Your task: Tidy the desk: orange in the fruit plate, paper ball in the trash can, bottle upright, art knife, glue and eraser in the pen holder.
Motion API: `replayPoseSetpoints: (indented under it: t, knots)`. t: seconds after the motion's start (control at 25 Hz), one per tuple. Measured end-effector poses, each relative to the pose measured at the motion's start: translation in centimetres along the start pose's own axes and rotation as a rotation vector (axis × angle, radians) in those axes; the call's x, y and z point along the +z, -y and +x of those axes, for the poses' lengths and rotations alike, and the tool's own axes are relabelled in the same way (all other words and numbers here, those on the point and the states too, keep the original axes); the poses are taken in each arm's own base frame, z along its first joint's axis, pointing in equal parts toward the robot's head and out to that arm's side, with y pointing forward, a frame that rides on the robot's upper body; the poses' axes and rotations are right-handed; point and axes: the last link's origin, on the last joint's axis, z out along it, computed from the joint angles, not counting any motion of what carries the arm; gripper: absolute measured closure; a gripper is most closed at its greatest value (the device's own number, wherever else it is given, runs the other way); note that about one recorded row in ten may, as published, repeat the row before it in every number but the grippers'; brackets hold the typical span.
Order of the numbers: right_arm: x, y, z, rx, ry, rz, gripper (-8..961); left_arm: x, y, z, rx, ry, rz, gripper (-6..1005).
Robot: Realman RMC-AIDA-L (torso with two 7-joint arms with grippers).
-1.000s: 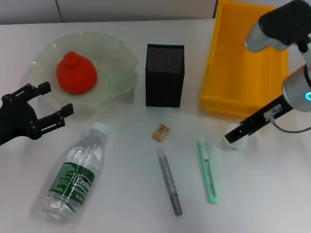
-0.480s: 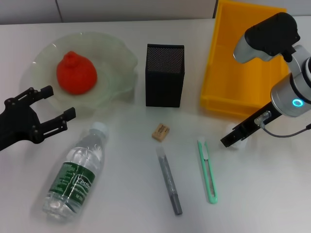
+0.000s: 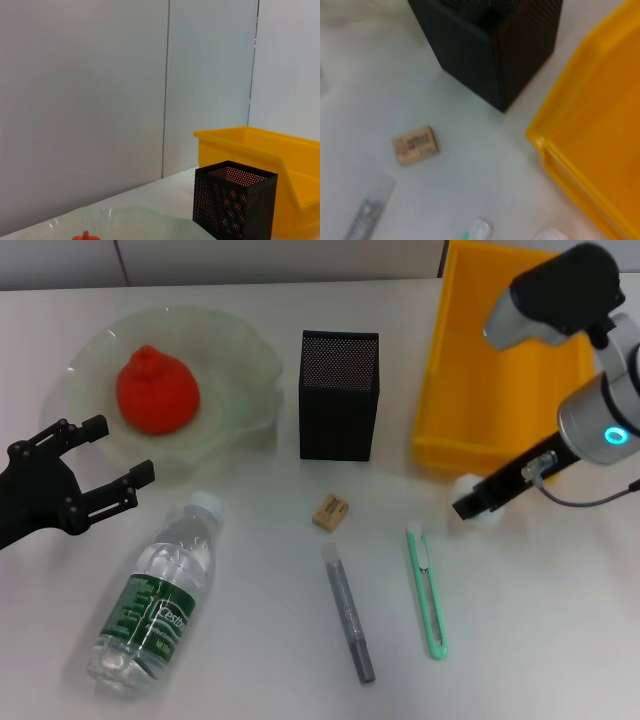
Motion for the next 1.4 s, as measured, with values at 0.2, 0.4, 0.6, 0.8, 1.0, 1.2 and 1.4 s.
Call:
replayPoseSetpoints:
  t: [0.2, 0.4, 0.6, 0.8, 1.0, 1.2, 1.4]
  knots:
    - [-3.0, 0.2, -0.9, 0.007, 0.106, 0.01, 511, 0.0, -0.1, 0.0, 0.0, -0.003, -0.003, 177]
    - [-6.4, 1.9, -1.9, 0.055, 0.26, 0.066, 499, 0.0, -0.1, 0.0, 0.0, -0.003, -0.004, 178]
    - [-6.8, 4.3, -2.6, 0.062, 0.366, 0.128, 457, 0.0, -0.1, 0.0, -0.001, -0.005, -0.006, 178]
    - [-5.4, 5.4, -2.8, 0.084, 0.375, 0.145, 415, 0.1, -0.2, 0.1, -0.008, -0.012, -0.009, 179]
    - [-6.6, 5.2, -2.3, 0.088, 0.47, 0.106, 354, 0.0, -0.7, 0.6, -0.012, -0.038, -0.055, 179]
    - [-8.7, 4.5, -0.3, 0.001, 0.724, -0.078, 220, -0.4, -0.5, 1.8, -0.097, -0.015, -0.09, 180]
    - [-7.5, 3.7, 3.8, -0.182, 0.887, -0.193, 133, -0.3, -0.7, 3.4, -0.145, 0.06, -0.132, 180]
